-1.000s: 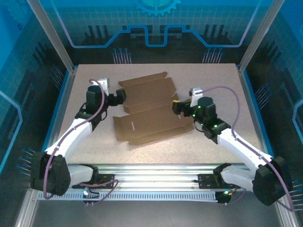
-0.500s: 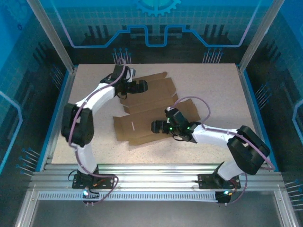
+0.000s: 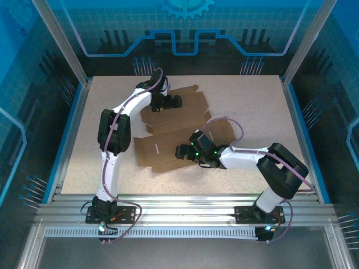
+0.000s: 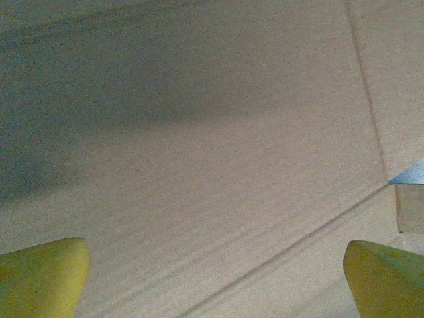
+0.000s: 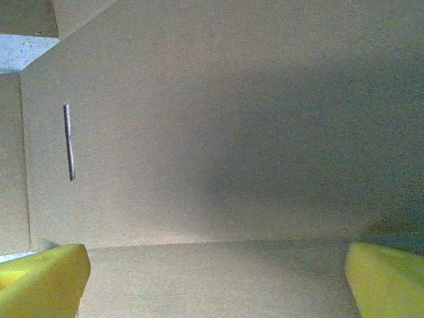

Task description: Fold the paper box

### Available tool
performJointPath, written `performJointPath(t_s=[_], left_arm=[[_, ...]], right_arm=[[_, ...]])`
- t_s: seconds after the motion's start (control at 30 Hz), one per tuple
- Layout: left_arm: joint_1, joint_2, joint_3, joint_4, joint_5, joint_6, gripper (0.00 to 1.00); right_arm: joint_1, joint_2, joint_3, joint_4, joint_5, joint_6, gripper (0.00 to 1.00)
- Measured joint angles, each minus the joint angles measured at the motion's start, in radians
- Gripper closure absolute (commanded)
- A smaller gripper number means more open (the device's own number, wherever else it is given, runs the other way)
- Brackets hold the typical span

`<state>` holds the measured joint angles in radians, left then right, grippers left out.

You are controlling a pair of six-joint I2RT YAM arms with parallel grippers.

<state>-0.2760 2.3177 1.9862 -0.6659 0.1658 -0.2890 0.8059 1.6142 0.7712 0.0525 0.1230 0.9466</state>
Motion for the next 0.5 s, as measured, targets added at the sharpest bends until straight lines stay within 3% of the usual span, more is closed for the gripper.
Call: performJointPath(t_s=[0.5], left_arm=[[0.0, 0.052, -0.014, -0.047, -0.033, -0.001, 0.01]], right_arm=[[-0.027, 0.0, 0.026, -0.109, 0.031, -0.027, 0.0]])
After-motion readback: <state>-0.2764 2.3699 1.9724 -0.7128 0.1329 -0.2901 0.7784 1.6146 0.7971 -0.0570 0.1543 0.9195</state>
